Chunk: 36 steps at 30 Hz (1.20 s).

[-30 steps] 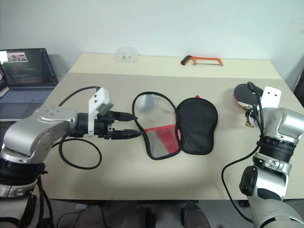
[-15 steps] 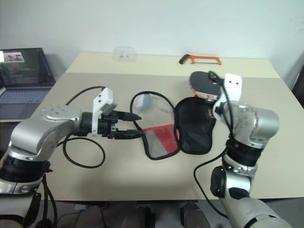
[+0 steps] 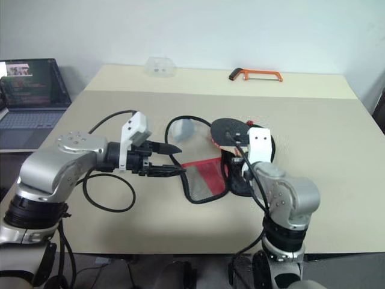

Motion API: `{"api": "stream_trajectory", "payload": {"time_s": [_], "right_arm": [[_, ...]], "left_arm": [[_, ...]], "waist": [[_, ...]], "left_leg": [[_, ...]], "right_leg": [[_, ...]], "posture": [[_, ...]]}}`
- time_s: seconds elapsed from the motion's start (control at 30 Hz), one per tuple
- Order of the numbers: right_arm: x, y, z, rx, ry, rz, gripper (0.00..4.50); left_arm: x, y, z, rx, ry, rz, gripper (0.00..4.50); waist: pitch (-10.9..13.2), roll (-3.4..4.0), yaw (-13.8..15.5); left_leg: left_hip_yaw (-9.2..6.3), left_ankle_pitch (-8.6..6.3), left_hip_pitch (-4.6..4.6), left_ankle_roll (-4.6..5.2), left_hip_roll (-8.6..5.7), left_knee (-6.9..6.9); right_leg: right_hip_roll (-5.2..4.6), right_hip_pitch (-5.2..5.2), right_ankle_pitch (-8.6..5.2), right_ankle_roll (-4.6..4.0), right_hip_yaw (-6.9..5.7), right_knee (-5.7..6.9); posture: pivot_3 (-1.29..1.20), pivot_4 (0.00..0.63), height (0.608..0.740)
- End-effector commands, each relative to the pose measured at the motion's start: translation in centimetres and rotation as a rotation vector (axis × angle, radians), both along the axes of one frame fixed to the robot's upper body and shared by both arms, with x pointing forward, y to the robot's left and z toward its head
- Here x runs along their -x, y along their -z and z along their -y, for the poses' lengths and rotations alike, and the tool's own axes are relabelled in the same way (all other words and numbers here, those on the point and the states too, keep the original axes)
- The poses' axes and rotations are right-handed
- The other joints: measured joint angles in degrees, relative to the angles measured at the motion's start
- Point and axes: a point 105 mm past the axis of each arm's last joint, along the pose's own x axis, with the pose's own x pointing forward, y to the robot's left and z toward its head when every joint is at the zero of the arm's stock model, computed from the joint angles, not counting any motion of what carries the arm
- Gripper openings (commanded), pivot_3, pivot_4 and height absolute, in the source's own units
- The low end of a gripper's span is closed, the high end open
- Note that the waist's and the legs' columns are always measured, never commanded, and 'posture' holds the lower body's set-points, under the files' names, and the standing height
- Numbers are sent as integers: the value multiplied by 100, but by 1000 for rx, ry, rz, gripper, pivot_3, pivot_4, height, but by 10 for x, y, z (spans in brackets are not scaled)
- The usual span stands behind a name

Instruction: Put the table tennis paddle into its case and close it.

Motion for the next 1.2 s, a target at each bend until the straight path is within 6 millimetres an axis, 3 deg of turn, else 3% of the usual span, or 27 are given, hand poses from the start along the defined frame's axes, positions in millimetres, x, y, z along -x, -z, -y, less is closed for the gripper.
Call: {"api": "stream_trajectory", "payload": {"time_s": [0.03,0.17,0.43,0.67,0.93,1.2], "right_arm": [[5,-15,-6,-7,-10,68,1108],[3,-25,4,-5,64,99,1108],[-1,-18,41,65,261,65,1107],[2,-16,52,100,310,66,1105],[4,-12,43,86,269,58,1105],[8,5,23,10,186,-10,1105]], "left_arm": [[1,-9,4,-5,34,41,3707],[-3,-9,8,-10,56,43,3707],[-8,-11,13,-9,85,53,3707],[-8,-12,16,-6,101,57,3707],[-8,-12,16,-6,109,61,3707],[-5,-12,17,-6,111,61,3707]], "waist": [[0,0,-6],[0,0,-5],[0,0,-1],[0,0,1],[0,0,-1],[0,-1,-5]], "left_leg": [[0,0,0,0,0,1],[-4,0,0,0,-1,1],[-3,0,0,0,-2,1],[-3,0,0,0,-2,1],[-3,0,0,0,-2,2],[-3,0,0,0,-2,2]], "right_leg": [[0,0,0,0,0,0],[0,1,0,0,-5,1],[0,1,0,0,-4,1],[-1,1,0,0,-5,2],[-1,1,0,0,-4,2],[-1,1,0,0,-3,3]], "posture": [[0,150,740],[0,150,740],[0,150,740],[0,150,740],[0,150,740],[0,150,740]]}}
